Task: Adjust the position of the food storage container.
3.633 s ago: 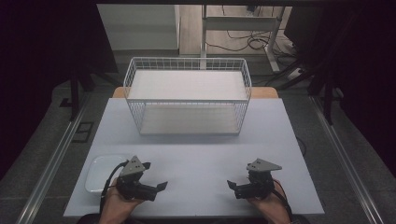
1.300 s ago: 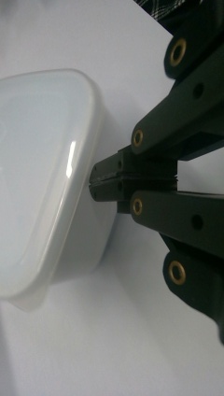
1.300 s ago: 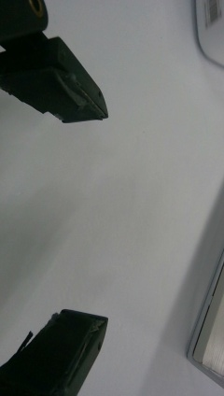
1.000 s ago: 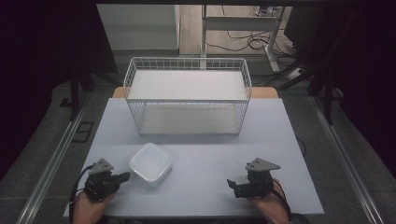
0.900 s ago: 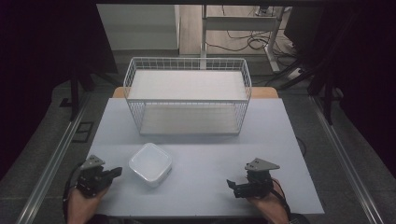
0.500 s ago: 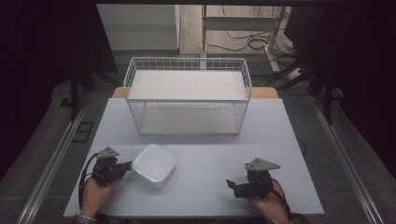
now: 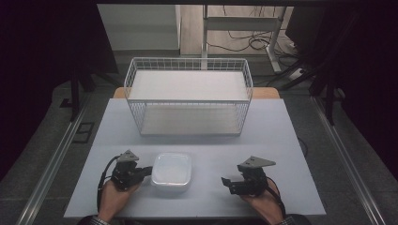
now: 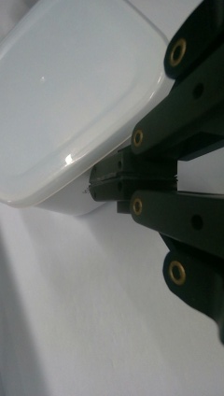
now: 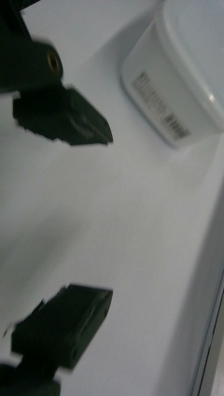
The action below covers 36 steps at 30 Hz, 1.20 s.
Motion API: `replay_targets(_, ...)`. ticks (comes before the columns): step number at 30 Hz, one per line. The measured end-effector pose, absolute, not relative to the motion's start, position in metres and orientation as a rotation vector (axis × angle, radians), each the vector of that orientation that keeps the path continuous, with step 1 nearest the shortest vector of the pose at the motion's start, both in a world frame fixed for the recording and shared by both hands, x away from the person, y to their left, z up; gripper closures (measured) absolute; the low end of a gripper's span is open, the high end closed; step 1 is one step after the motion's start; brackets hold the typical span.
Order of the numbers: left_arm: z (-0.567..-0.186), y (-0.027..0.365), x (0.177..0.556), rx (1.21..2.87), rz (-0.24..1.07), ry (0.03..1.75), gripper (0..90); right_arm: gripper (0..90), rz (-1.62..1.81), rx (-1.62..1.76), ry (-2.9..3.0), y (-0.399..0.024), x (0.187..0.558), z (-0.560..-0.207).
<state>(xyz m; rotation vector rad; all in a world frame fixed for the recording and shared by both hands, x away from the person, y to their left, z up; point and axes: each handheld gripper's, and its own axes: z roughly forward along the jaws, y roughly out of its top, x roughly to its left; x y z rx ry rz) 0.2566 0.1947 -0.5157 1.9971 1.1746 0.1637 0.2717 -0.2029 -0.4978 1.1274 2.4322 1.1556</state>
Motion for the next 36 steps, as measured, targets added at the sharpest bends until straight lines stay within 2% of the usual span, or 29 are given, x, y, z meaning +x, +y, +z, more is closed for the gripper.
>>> replay_targets(1, -0.516, 0.195, 0.257, 1.997, 0.164, 1.175, 90.0, 27.8, 1.156, 1.127, 2.432, -0.203, 0.272, -0.498)
replay_targets(2, -0.516, 0.190, 0.256, 1.994, 0.148, 1.168, 90.0, 41.5, 1.188, 1.122, 2.471, -0.193, 0.274, -0.498)
replay_targets(4, -0.516, 0.187, 0.256, 1.995, 0.139, 1.162, 90.0, 56.9, 1.204, 1.109, 2.511, -0.184, 0.277, -0.498)
replay_targets(5, -0.516, 0.185, 0.256, 1.996, 0.134, 1.156, 90.0, 56.9, 1.204, 1.109, 2.511, -0.184, 0.277, -0.498)
replay_targets(6, -0.516, 0.178, 0.256, 2.004, 0.121, 1.140, 90.0, 68.5, 1.222, 1.083, 2.557, -0.175, 0.280, -0.499)
replay_targets(8, -0.516, 0.171, 0.257, 2.012, 0.109, 1.124, 90.0, 78.5, 1.226, 1.047, 2.574, -0.168, 0.283, -0.499)
replay_targets(9, -0.516, 0.171, 0.257, 2.012, 0.109, 1.124, 90.0, 78.5, 1.226, 1.047, 2.574, -0.168, 0.283, -0.499)
replay_targets(10, -0.516, 0.164, 0.258, 2.014, 0.100, 1.112, 90.0, 85.7, 1.211, 1.009, 2.587, -0.161, 0.284, -0.497)
replay_targets(12, -0.516, 0.160, 0.258, 2.016, 0.093, 1.105, 90.0, 89.0, 1.189, 0.980, 2.584, -0.157, 0.284, -0.495)
replay_targets(21, -0.516, 0.137, 0.264, 2.015, 0.081, 1.067, 90.0, 89.1, 1.106, 0.955, 2.578, -0.171, 0.282, -0.496)
replay_targets(25, -0.517, 0.140, 0.264, 2.040, 0.136, 1.065, 89.9, 87.2, 1.116, 0.956, 2.562, -0.175, 0.282, -0.495)
replay_targets(26, -0.517, 0.144, 0.263, 2.037, 0.143, 1.065, 87.0, 84.7, 1.115, 0.951, 2.553, -0.176, 0.283, -0.495)
replay_targets(28, -0.517, 0.151, 0.262, 2.020, 0.138, 1.057, 74.2, 76.2, 1.122, 0.958, 2.529, -0.181, 0.283, -0.494)
replay_targets(29, -0.517, 0.151, 0.262, 2.020, 0.138, 1.057, 66.4, 76.2, 1.125, 0.962, 2.520, -0.184, 0.284, -0.494)
replay_targets(31, -0.519, 0.157, 0.260, 2.017, 0.170, 1.043, 48.9, 57.8, 1.131, 0.977, 2.499, -0.190, 0.285, -0.495)
replay_targets(34, -0.520, 0.162, 0.259, 2.004, 0.178, 1.024, 31.1, 37.5, 1.144, 0.962, 2.473, -0.198, 0.286, -0.497)
replay_targets(35, -0.520, 0.162, 0.259, 2.004, 0.178, 1.024, 26.2, 37.5, 1.144, 0.962, 2.473, -0.198, 0.286, -0.497)
replay_targets(36, -0.521, 0.165, 0.259, 1.999, 0.171, 1.024, 23.8, 26.1, 1.131, 0.935, 2.458, -0.201, 0.287, -0.500)
